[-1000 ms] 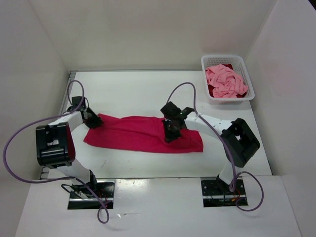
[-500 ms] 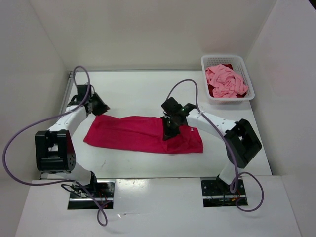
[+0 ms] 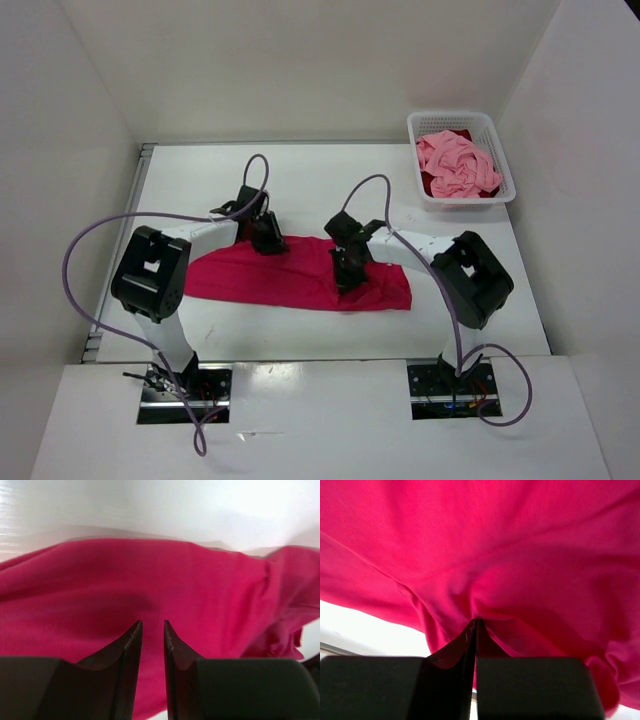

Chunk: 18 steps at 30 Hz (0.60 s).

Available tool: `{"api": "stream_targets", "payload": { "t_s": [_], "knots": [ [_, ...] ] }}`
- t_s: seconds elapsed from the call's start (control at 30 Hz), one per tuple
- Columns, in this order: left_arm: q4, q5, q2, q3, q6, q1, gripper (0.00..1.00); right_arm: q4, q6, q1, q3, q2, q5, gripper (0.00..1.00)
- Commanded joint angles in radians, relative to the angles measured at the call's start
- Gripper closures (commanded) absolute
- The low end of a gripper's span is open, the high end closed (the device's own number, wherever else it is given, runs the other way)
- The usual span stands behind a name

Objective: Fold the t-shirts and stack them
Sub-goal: Fold the other side of the tshirt into a rectangle

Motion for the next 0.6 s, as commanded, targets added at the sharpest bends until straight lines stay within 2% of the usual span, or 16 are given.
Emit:
{"api": "stream_targets", "payload": {
  "t_s": [0.0,0.23,0.37,0.57],
  "knots": [
    [0.043,0.023,0.042,0.033,-0.004,0.023,0.69,0.010,-0.026,0.030,-0.049,-0.037,-0.060,0.97],
    [0.052,0.023,0.117,0.056,0.025,0.093,0.69,-0.083,-0.061,0.061,-0.050,-0.110,-0.162,0.97],
    [0.052,0.023,0.097,0.067,0.025,0.118,0.69,-0.152,-0.080,0.061,0.029,-0.133,-0.138,0.86],
    [0.043,0.069,-0.013,0.067,0.025,0.089,0.69,-0.119,-0.060,-0.050,0.040,-0.156,0.024,0.68]
  ]
}}
